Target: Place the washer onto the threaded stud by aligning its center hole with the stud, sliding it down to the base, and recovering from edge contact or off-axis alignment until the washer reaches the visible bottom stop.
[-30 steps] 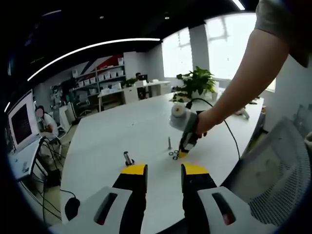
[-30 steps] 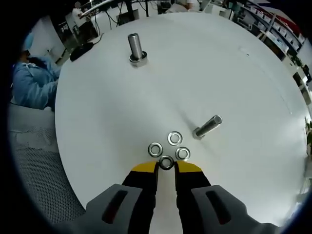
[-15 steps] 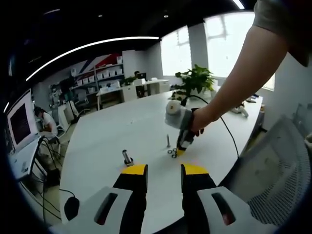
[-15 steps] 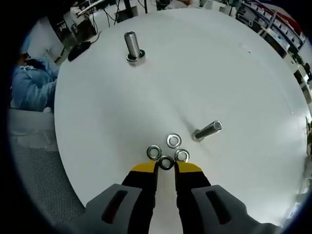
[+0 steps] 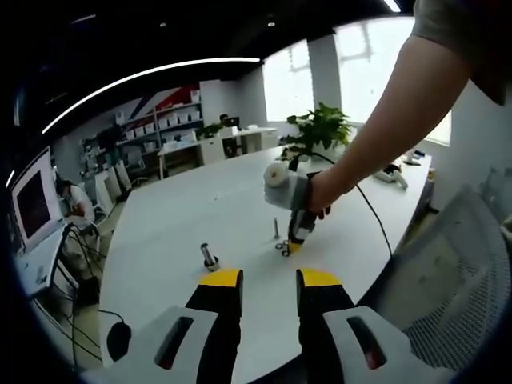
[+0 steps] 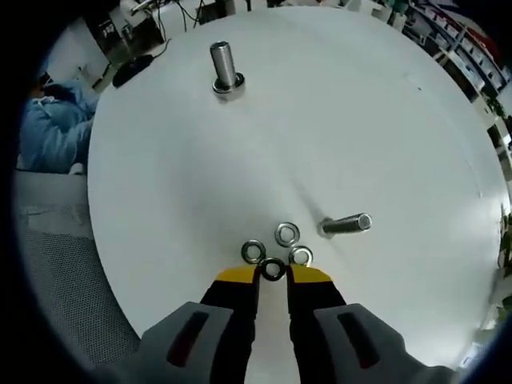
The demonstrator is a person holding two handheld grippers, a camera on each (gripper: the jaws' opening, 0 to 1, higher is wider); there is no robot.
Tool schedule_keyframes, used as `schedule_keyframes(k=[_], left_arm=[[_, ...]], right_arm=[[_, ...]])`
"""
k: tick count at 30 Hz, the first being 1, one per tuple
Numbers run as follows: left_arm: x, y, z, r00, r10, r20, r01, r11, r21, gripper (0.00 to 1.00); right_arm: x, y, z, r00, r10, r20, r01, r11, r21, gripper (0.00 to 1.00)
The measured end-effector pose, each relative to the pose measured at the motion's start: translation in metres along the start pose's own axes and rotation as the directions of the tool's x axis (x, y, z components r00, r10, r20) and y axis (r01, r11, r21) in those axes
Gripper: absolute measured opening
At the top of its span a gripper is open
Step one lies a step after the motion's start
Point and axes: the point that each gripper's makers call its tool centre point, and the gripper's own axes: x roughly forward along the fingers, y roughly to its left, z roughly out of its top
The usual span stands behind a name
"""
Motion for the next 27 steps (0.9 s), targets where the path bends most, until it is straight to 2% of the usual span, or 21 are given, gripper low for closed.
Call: schedule_keyframes(k=[14,21,27], left_arm=[[0.0010,0.0010,-0.0022,1.000,0.007,-0.014,-0.007,1.000,0.004,0.24],[0.0016,0.0012,-0.0033,1.000,0.008,-0.021,-0.008,1.000,0.007,0.24],[0.0016,0.0023,-0.0036,1.000,0.012,-0.021,-0.012,1.000,0.005,0.24]], right_arm=[[0.0011,-0.0008,-0.0012,1.000,-0.007,0.027,0.008,1.000,-0.017,0.14],[0.0003,-0.0010,-0.0010,0.998,-0.012,0.055,0.012,1.000,0.000,0.14],[-0.0018,-0.0031,-0.0086,0.998,-0.024,0.060,0.024,1.000,0.002,0.13]])
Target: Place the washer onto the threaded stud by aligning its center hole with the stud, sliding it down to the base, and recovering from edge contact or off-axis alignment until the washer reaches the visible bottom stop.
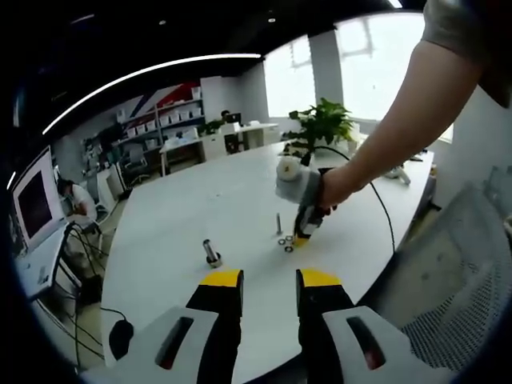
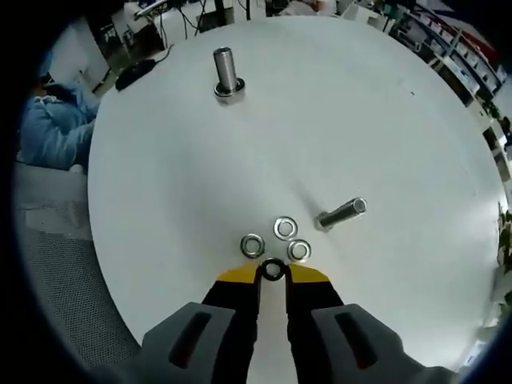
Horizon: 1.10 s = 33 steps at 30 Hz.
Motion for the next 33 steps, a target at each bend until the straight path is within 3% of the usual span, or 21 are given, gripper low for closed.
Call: schedule_keyframes(k=[17,33], left_arm=[[-0.001,0.001,0.002,1.000,0.003,0.014,-0.003,1.000,-0.007,0.24],[-0.005,0.009,0.012,0.997,0.020,0.069,-0.017,0.999,-0.052,0.26]], right_arm=[[-0.024,-0.011,0.001,0.997,-0.028,0.066,0.023,0.998,0.063,0.13],[-0.046,-0.022,0.026,0.991,-0.057,0.123,0.052,0.998,0.042,0.13]])
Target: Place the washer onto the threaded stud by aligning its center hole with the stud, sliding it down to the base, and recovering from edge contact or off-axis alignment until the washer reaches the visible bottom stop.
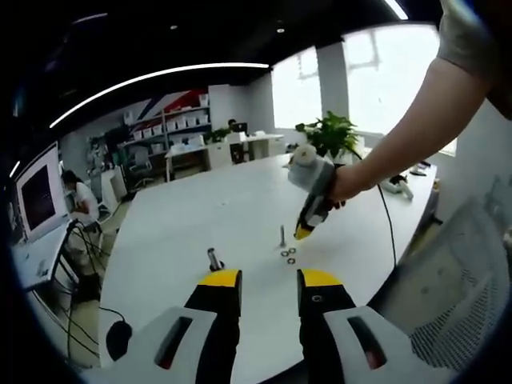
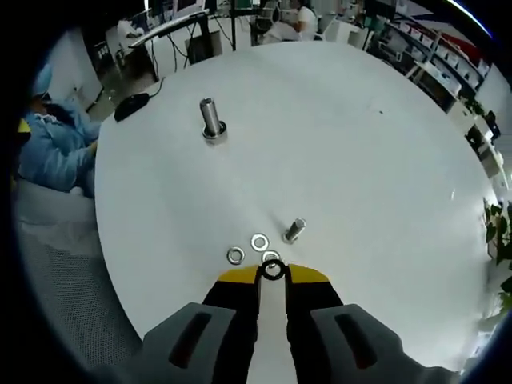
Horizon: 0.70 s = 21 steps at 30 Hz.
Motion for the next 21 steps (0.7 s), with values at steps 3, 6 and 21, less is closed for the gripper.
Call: schedule_keyframes(k=[3,6,21], left_arm=[[0.000,-0.001,0.000,1.000,-0.002,-0.002,0.002,1.000,0.001,0.26],[0.000,-0.002,0.000,1.000,-0.005,-0.002,0.005,1.000,0.009,0.26],[0.001,-0.003,-0.001,1.000,-0.006,-0.008,0.007,1.000,0.014,0.26]], right_arm=[[-0.003,-0.002,0.004,1.000,-0.006,0.007,0.006,1.000,-0.013,0.13],[-0.006,-0.006,0.008,1.000,-0.014,0.012,0.015,1.000,-0.025,0.13],[-0.009,-0.015,0.033,0.999,-0.039,0.022,0.041,0.993,-0.110,0.13]])
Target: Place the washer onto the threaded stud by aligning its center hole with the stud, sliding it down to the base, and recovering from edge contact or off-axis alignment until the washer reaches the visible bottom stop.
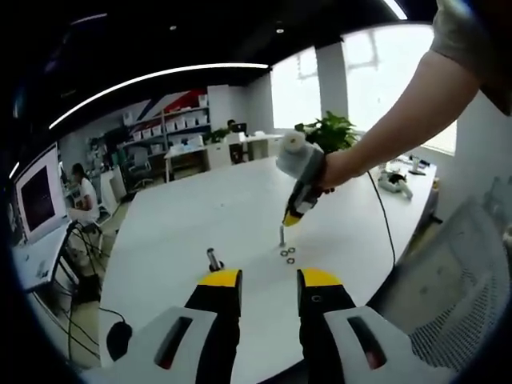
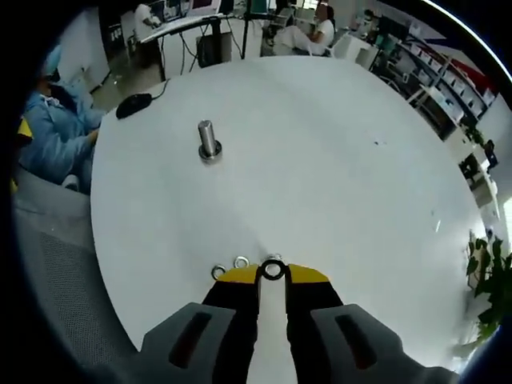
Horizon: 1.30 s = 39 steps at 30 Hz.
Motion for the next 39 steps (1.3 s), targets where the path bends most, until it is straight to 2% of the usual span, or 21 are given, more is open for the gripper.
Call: schedule_keyframes(k=[20,39], left_arm=[[0.001,-0.001,-0.002,1.000,-0.004,-0.011,0.004,1.000,0.003,0.25],[0.001,0.000,-0.004,1.000,0.000,-0.019,0.000,1.000,0.004,0.25]], right_arm=[[0.016,-0.003,-0.001,0.997,0.025,-0.079,-0.029,0.998,-0.049,0.13],[0.022,-0.002,-0.007,0.995,0.035,-0.092,-0.038,0.999,-0.035,0.14]])
